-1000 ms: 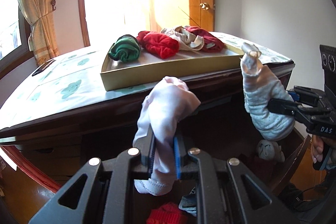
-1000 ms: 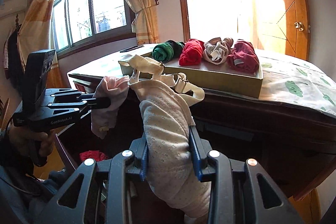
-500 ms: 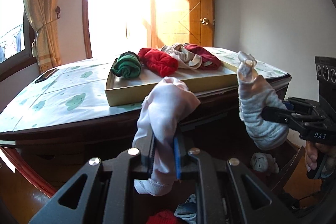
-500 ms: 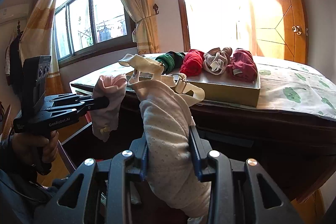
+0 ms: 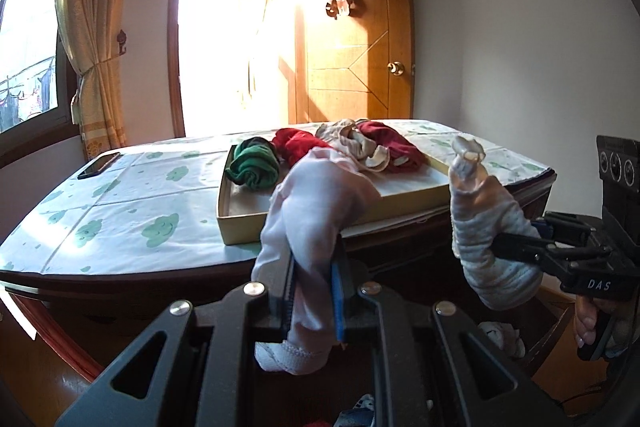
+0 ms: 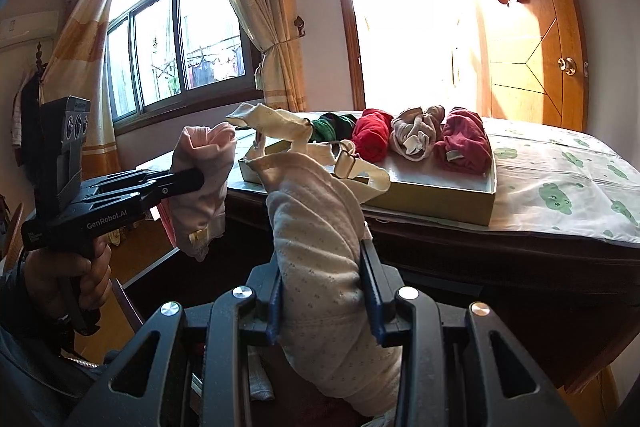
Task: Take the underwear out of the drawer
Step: 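Carry the beige underwear with the right tool while the left tool carries pink underwear over the tray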
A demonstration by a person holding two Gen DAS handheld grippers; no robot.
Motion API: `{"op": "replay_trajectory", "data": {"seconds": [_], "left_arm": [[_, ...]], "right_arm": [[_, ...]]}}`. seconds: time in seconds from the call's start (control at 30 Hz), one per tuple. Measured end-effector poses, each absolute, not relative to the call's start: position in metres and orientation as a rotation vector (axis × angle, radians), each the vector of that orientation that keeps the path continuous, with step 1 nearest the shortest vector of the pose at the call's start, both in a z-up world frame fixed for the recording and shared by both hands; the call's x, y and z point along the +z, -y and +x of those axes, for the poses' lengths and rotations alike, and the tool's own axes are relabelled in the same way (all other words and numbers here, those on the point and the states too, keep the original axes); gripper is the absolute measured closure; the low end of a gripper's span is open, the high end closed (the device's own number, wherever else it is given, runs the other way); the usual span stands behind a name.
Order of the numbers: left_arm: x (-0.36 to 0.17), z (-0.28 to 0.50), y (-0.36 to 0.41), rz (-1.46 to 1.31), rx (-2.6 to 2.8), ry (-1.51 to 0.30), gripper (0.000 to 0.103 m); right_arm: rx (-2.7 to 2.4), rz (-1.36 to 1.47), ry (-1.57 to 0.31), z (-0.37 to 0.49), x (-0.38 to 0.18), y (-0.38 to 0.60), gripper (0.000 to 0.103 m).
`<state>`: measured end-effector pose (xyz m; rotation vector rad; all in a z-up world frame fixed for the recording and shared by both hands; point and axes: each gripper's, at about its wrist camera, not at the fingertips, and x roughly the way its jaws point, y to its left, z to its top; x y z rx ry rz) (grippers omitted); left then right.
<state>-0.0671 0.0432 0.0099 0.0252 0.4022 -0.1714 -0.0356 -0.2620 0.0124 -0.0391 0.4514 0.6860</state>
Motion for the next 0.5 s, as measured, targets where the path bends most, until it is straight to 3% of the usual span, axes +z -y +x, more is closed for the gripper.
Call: {"op": "replay_trajectory", "data": {"seconds": [0.5], "left_arm": [[0.037, -0.056, -0.04, 0.048, -0.156, -0.375, 0.09]], "right_arm": [[0.694, -0.029, -0.434, -0.029, 0.028, 0.262, 0.067]]}}
